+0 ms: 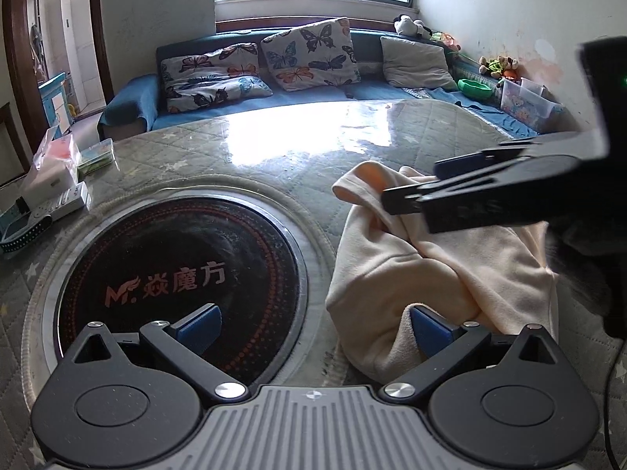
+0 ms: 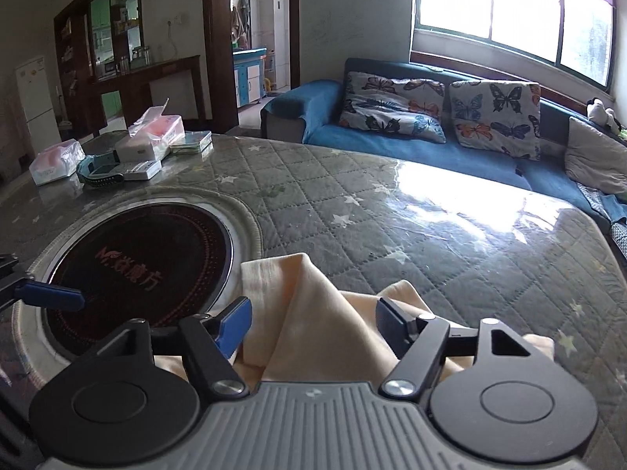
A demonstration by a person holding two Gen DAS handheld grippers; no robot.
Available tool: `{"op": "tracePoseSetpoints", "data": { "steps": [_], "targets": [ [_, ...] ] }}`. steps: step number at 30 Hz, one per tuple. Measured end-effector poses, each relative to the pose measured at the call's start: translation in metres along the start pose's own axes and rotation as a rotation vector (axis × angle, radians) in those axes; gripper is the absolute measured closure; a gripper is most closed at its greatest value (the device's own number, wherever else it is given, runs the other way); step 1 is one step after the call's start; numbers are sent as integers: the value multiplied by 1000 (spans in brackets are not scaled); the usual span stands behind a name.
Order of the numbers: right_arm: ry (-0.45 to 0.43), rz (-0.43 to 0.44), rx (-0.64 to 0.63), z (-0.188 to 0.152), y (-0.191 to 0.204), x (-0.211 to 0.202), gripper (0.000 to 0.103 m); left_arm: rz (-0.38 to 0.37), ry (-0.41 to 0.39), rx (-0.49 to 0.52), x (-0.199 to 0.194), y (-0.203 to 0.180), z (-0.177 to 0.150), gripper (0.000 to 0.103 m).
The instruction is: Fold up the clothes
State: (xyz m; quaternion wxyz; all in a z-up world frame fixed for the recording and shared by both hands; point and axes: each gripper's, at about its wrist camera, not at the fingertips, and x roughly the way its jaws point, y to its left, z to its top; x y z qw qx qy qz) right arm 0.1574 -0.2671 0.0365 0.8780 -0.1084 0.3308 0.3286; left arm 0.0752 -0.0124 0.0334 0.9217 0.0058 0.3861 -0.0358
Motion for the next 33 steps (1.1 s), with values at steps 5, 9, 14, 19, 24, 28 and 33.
{"op": "tracePoseSetpoints", "data": {
  "steps": [5,9,14,19,24,28,33],
  "targets": [
    [24,25,-1,9,-5,23,47,8,-21,-11,-3,6,6,0],
    [29,29,15,6,-13,25,76,29,-41,-30,-3,13,12,0],
    [-15,7,53,1,-24,3,95,30,-52,-36,6,9,22,0],
    [-85,-57,53,-5,-32,-35,96,24,-68,-11,18,-4,32,0],
    [-161,-170,81,-26,-50,-97,96,-18,-85,14,30,-15,43,1],
    [-183,-272,119,-54,-66,-144,96,-54,-67,14,47,-21,51,7],
    [-131,-381,223,-101,-89,-178,96,-88,-38,38,69,-28,56,16]
  ]
}}
